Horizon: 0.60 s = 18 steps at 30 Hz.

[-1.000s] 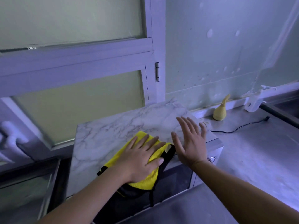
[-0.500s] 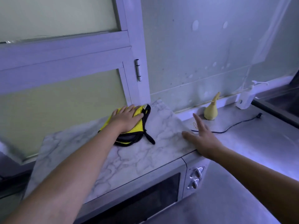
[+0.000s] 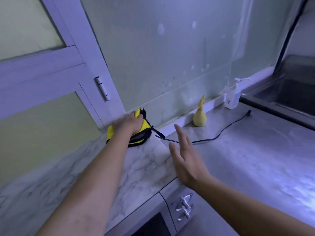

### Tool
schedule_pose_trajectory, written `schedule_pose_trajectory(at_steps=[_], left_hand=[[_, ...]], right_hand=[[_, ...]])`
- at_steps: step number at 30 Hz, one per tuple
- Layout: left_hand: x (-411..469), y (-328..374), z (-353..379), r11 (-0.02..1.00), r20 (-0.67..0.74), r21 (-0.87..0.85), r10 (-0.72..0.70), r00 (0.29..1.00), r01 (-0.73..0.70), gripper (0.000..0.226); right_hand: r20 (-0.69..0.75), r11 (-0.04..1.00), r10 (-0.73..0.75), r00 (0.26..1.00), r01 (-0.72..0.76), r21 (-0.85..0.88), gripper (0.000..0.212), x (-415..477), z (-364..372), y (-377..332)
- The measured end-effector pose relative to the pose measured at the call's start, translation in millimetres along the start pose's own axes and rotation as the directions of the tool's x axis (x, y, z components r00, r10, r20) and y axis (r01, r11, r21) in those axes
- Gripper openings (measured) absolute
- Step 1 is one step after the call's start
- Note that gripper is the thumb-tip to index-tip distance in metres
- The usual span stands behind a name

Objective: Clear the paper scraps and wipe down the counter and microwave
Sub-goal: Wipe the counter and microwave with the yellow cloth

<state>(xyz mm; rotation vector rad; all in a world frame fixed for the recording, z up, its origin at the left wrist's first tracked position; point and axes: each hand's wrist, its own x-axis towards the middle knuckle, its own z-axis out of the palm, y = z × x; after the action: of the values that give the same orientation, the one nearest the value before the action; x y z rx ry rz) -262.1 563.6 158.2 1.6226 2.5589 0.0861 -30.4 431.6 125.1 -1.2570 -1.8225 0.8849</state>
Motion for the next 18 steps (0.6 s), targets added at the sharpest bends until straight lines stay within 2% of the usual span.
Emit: schedule_pose_trajectory(at_steps=[6,13,18], left_hand=[[-24.8,8.2,2.9,0.998,0.008,0.029,0.048,0.999,-0.048,0.063],[-124.8,34.5,17.7,0.967,0.054,0.079,0.238,0.970,-0.241,0.061],[-182.7,46.7,21.1,0.950,0.054,0.139,0.276,0.960,-0.281,0.059]], right_hand=[[-0.086,0.993,0.020,0.996,-0.010,0.117,0.060,-3.7,0.8,0.2],[-0.133,0.940,0.073,0.988,-0.024,0.340,0.059,-6.1,-2.2,-3.3],[-0.153,0.909,0.134,0.979,-0.060,0.412,0.065,-14.8,-5.0,-6.8]])
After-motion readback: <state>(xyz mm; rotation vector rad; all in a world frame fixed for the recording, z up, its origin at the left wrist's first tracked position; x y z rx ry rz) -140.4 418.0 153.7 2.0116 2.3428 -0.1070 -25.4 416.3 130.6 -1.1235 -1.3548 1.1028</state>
